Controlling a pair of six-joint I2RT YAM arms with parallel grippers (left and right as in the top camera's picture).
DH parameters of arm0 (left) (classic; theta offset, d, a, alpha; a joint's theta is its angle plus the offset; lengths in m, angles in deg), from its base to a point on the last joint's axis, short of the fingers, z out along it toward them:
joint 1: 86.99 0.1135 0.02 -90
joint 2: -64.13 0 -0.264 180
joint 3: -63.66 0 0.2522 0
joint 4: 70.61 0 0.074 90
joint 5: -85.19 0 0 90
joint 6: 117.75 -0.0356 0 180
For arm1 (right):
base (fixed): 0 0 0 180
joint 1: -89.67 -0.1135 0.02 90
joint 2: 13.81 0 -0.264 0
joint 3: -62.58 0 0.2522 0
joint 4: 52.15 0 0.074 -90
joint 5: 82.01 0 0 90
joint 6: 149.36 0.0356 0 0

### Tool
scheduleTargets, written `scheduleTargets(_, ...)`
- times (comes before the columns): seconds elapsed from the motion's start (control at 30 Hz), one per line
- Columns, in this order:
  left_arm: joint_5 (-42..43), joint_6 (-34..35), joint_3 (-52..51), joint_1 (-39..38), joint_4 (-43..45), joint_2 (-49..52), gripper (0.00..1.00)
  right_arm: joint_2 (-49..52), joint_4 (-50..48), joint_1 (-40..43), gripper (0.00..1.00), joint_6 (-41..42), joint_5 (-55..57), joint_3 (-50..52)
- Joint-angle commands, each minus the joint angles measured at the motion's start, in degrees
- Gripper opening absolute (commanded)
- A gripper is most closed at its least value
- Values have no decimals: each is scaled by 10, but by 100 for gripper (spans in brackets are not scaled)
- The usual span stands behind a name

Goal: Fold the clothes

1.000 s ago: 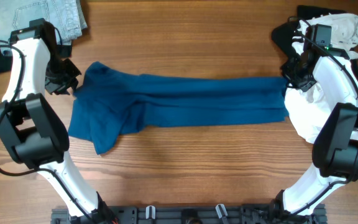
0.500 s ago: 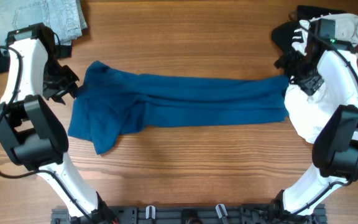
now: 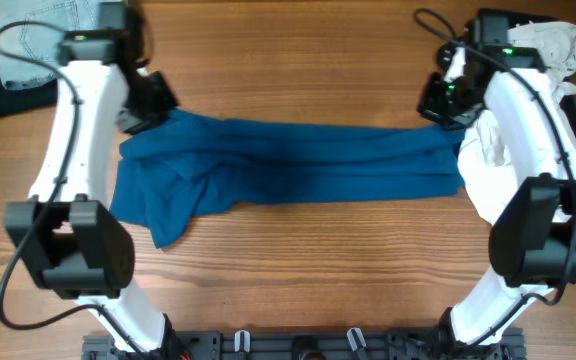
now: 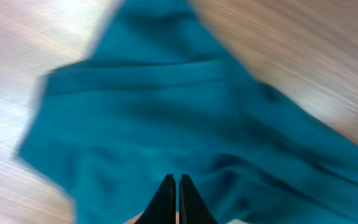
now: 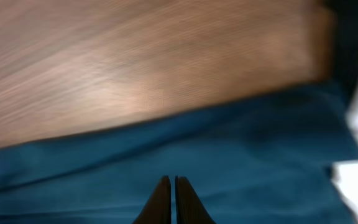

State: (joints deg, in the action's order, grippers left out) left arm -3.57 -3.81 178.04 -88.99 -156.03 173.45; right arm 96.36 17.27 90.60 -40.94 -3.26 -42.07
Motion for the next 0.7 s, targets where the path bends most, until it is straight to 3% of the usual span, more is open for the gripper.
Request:
scheduleTargets(0.0,15,10,-17,-27,25,53,4,11,-8,-32,4,-2,-17,19)
scheduleTargets(0.3,12,9,-17,-19,30,154,4,92,-24,-53,4,13,-2,21)
scheduleTargets(0.43,-37,10,-23,-17,29,172,4,147,-17,-52,4,13,26,21)
scheduleTargets(0.67,-73,19,-89,56,23,172,4,186,14,-31,4,62,126,21)
